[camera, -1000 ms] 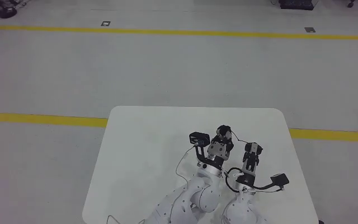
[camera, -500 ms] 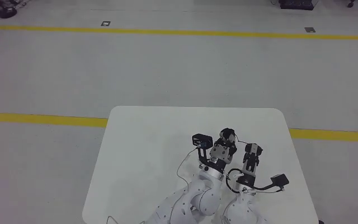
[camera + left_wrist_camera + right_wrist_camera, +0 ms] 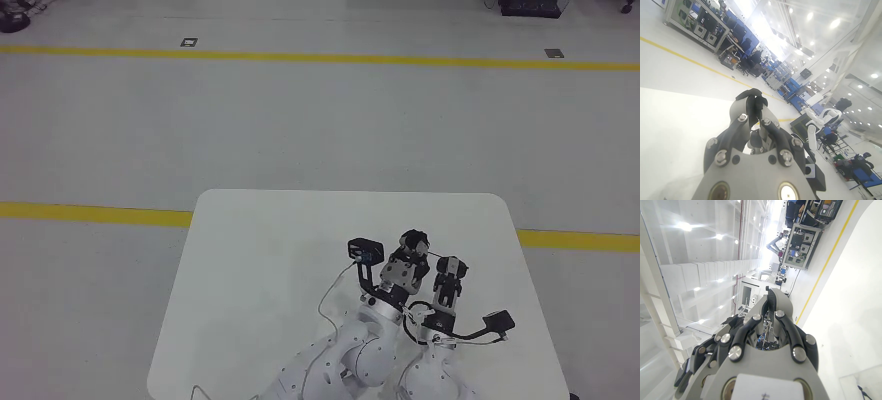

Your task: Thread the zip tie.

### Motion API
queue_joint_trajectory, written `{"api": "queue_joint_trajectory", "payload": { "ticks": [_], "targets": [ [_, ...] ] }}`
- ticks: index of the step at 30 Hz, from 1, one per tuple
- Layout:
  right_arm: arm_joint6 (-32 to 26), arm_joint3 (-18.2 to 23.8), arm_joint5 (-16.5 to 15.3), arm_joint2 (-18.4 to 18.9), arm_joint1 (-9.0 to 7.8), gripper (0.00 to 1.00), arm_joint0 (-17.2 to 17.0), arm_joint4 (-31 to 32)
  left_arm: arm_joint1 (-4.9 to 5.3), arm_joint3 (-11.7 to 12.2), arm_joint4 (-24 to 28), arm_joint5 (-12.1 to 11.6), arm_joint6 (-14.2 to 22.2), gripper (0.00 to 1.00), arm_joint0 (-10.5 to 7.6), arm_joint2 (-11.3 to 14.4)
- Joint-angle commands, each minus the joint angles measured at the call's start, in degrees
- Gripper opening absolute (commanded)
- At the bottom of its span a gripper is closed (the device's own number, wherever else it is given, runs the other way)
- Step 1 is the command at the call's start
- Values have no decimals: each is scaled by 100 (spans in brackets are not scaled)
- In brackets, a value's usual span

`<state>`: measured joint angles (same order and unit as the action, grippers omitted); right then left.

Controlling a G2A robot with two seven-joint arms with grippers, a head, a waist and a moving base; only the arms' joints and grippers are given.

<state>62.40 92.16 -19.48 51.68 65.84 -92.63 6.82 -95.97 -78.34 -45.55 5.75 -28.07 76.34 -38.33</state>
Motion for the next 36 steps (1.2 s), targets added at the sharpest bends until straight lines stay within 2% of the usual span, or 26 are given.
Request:
{"api": "queue_joint_trajectory", "payload": {
  "ticks": [1, 9, 11, 14, 17, 36],
  "targets": [
    [3, -6, 0, -6, -2, 0, 5, -1, -1, 1, -3, 4, 0, 0, -1, 0],
    [1, -54, 0, -48, -4, 0, 43, -8, -1, 1, -3, 4, 0, 0, -1, 0],
    [13, -34, 0, -124, 15, 0, 85, 21, 39, -181, 31, -75, 199, 0, 39, -98],
    [64, -92, 0, -182, 32, 0, 135, 44, 79, -339, -18, -156, 415, 0, 126, -115],
    [94, -134, 0, -219, 41, 0, 167, 50, 95, -409, 52, -244, 579, 0, 159, -132],
    [206, -402, 0, -379, 89, 0, 328, 140, 78, -366, 33, -132, 573, 0, 127, -115]
  ]
}}
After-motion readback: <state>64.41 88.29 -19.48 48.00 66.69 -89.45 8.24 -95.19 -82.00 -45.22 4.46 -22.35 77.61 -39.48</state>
